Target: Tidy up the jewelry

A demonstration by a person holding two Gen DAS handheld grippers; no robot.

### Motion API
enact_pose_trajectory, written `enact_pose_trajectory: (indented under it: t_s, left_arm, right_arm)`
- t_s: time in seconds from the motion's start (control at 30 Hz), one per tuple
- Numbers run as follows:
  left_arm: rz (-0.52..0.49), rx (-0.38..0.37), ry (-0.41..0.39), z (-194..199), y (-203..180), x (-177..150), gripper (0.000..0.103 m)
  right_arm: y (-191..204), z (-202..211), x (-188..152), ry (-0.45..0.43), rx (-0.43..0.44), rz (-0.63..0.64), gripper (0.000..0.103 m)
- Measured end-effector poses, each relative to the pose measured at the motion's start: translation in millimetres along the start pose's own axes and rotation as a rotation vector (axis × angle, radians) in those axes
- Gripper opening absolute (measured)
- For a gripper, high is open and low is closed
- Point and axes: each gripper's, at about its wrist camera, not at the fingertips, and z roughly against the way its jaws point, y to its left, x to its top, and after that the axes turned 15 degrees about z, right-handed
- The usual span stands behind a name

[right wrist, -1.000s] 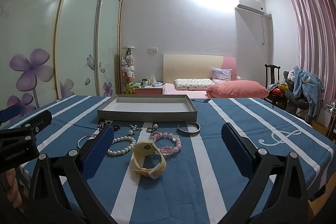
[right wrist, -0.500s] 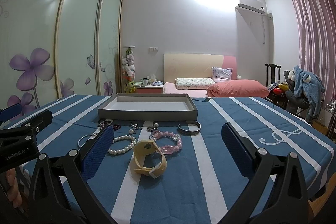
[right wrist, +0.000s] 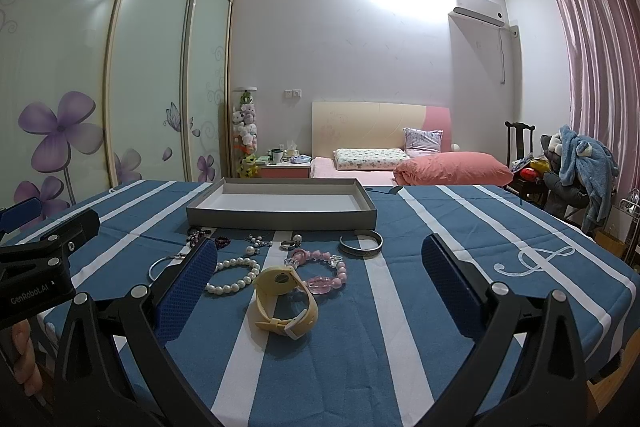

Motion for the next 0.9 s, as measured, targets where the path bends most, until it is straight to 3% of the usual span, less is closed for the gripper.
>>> enact_pose_trajectory:
  t_s: [0.9]
  left_arm:
    - [0.001,0.000,0.001,-0.1,0.1,0.1,0.099]
  right_arm:
    - [0.7,0.6,-0.8,0.002,0.000,-0.001,0.101]
